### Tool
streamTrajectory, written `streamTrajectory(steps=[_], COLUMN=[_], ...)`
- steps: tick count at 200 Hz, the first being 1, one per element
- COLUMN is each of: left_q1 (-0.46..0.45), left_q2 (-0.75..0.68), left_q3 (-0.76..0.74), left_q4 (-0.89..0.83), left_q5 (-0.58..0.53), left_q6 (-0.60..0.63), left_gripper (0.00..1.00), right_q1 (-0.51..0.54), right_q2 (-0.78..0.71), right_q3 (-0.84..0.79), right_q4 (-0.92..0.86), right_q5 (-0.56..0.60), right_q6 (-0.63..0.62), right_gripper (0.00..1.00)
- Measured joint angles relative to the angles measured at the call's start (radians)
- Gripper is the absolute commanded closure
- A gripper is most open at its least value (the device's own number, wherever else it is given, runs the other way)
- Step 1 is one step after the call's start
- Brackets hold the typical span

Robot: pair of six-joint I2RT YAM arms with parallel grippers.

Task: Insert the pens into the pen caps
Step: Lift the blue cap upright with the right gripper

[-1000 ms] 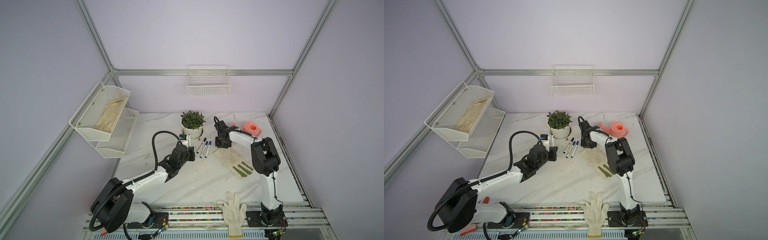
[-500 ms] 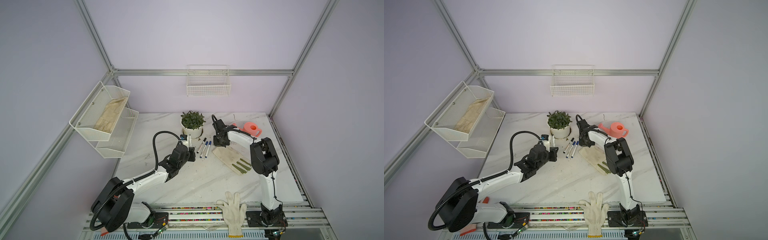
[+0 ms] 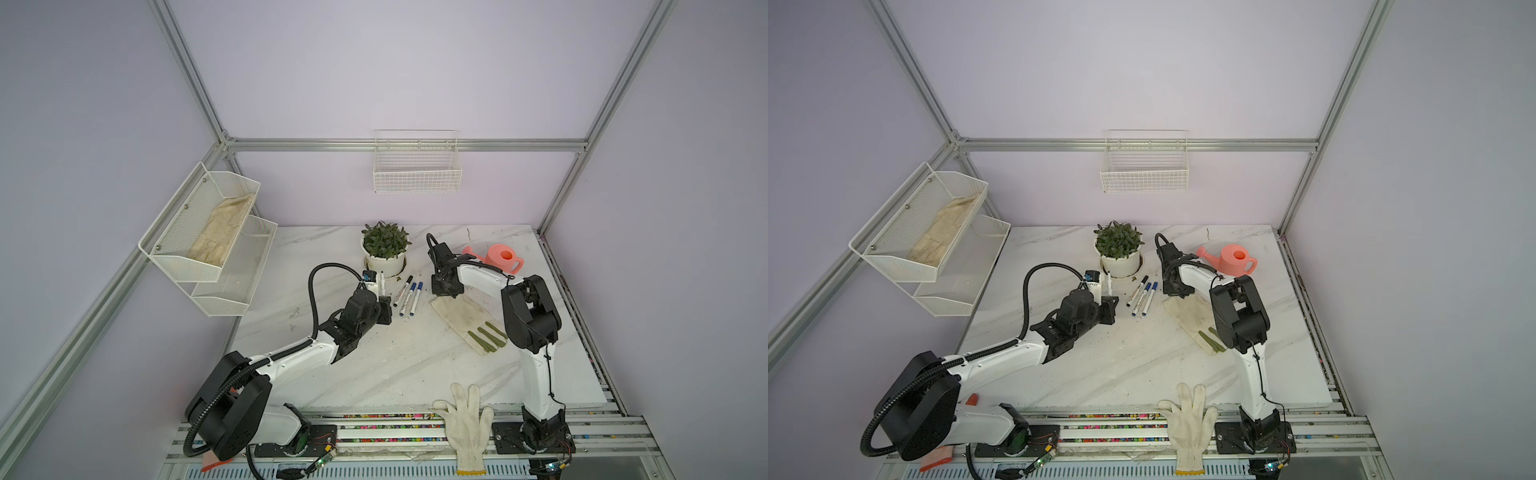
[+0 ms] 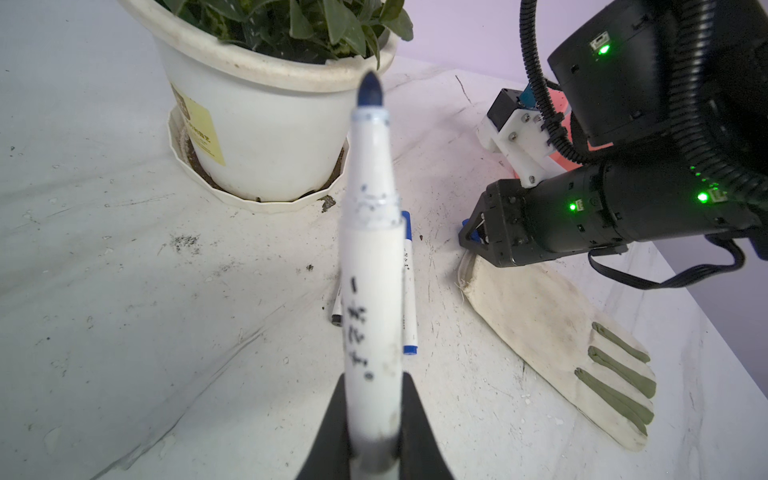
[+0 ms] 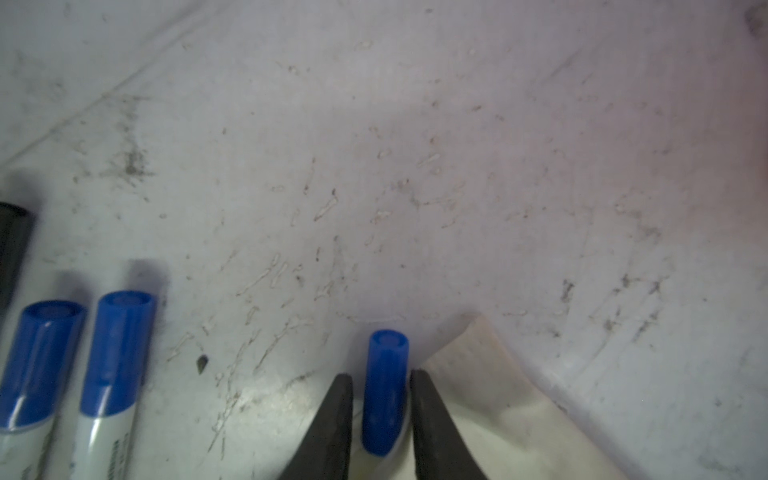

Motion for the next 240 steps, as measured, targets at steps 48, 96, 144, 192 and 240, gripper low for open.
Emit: streamTrajectory(steps=[48, 96, 144, 192, 240], left_q1=[0.000, 0.000, 0.000, 0.000, 0.000], left_q2=[0.001, 0.001, 0.001, 0.001, 0.001], left_q3=[0.000, 0.000, 0.000, 0.000, 0.000], left_q4=[-0.002, -0.004, -0.008, -0.014, -0.022], left_q5=[0.000, 0.000, 0.000, 0.000, -0.004], left_q6=[0.000, 0.001, 0.001, 0.002, 0.002], left_gripper=[1.00, 1.00, 1.00, 1.00, 1.00], right_q1=[0.000, -0.005, -0.020, -0.031, -0.031], right_q2=[0.000, 0.000, 0.002, 0.024, 0.063], right_q3=[0.047, 0.093, 0.095, 0.106, 0.114], right_q4=[-0.006, -0.005, 0.005, 0.051, 0.046], right_q5=[0.029, 0.041, -0.026, -0.111, -0.097], right_q6=[-0.014, -0.016, 0.004, 0.065, 0.087], right_gripper=[0.66, 0.65, 0.58, 0.56, 0.56])
